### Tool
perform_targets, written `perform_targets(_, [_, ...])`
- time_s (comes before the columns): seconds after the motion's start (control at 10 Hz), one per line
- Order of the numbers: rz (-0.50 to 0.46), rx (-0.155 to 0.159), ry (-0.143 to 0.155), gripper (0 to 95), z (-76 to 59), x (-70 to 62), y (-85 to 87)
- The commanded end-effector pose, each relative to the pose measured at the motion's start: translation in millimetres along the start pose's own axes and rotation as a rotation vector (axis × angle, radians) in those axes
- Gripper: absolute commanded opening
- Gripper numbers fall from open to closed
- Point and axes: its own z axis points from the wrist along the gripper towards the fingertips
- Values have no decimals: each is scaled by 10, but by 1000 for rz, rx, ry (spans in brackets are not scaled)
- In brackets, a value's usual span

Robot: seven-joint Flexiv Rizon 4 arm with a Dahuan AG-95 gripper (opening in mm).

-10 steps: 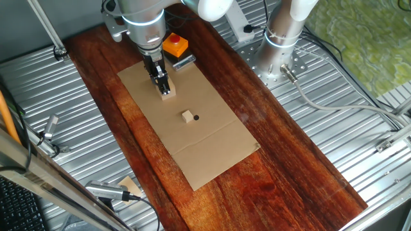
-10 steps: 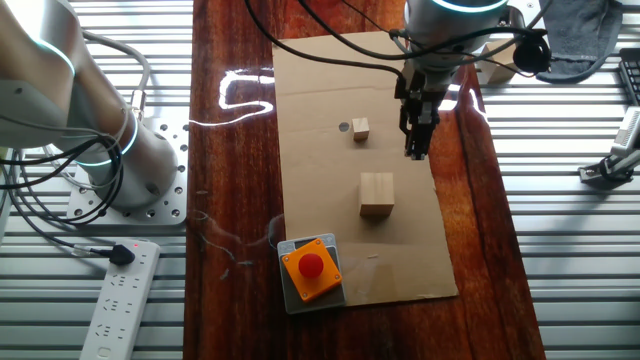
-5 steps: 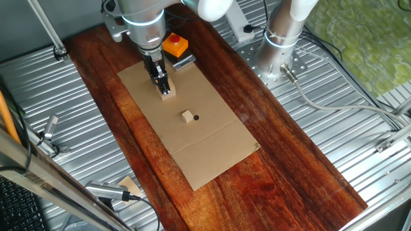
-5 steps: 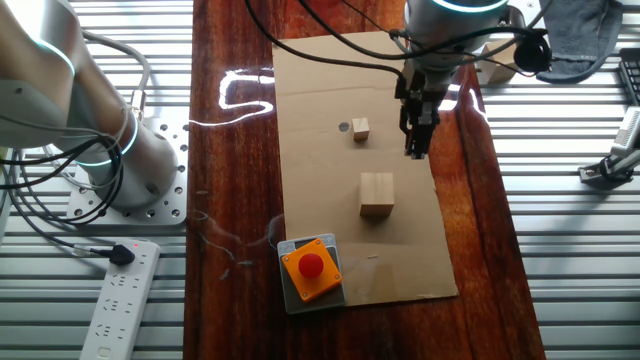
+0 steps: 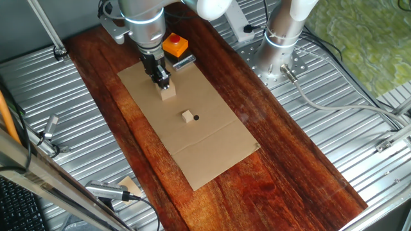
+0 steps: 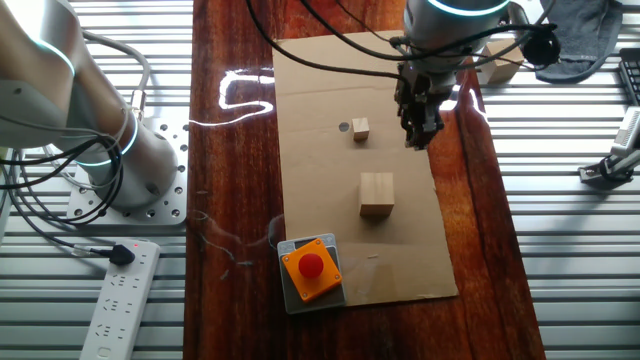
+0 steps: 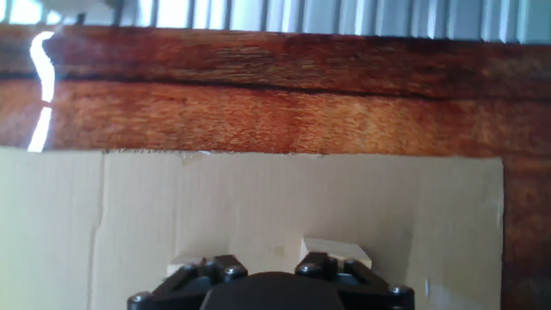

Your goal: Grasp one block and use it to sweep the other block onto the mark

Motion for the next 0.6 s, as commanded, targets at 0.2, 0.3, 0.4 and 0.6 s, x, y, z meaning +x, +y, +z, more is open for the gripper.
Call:
perform_targets(0.2, [-10,4,1,0,1,-3,1])
perform_targets(0.3, [-6,3,1,0,1,-3,1])
perform_targets(0.4, [-3,2,2,0,1,-3,1])
perform_targets(0.6, [19,0,7,0,1,-3,1])
